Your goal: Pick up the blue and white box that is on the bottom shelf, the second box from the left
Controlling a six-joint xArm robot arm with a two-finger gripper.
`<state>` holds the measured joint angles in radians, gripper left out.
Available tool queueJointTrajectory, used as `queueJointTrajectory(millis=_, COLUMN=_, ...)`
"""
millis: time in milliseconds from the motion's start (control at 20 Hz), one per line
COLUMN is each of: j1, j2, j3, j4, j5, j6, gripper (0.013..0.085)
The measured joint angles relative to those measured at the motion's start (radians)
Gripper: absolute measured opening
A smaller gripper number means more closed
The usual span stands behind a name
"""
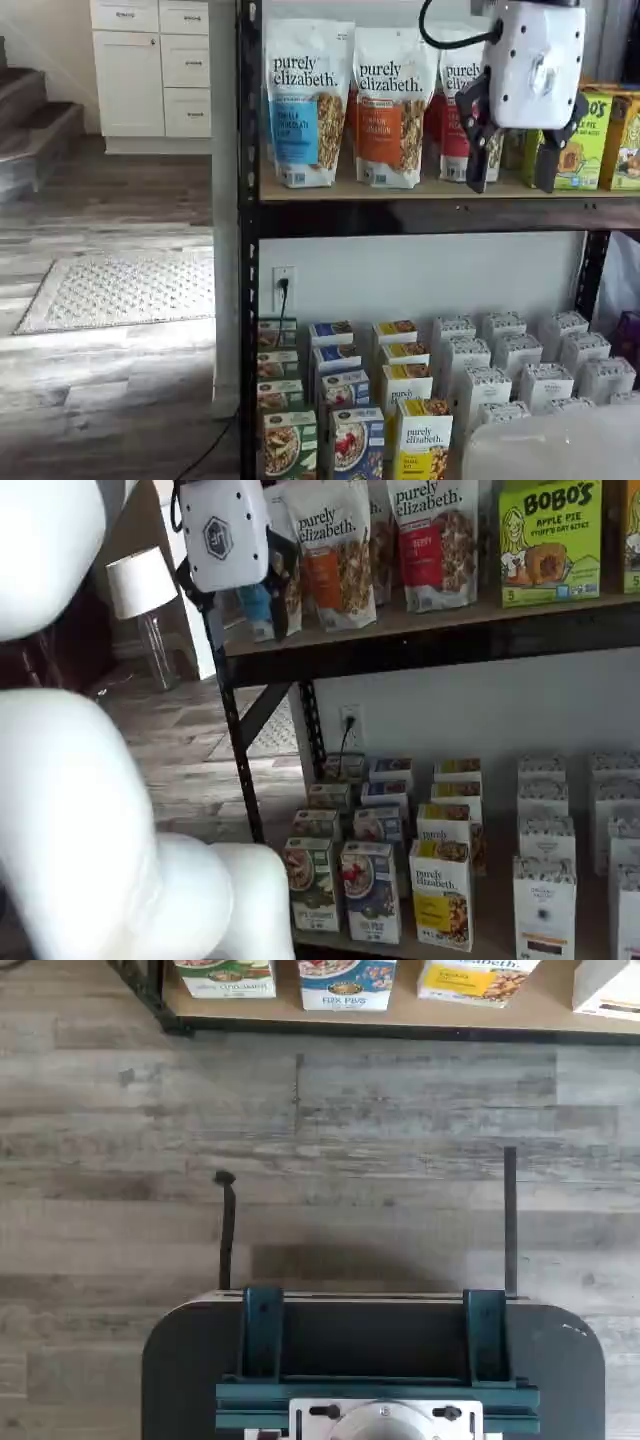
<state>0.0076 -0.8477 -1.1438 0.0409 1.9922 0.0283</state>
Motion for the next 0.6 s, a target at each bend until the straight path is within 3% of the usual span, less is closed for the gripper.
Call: queueJointTrajectory(millis=600, j1=0.01, j2=-0.003, j3=0.031, j4=-0.012, j5=-0.039, j6=0.005, gripper=0.085)
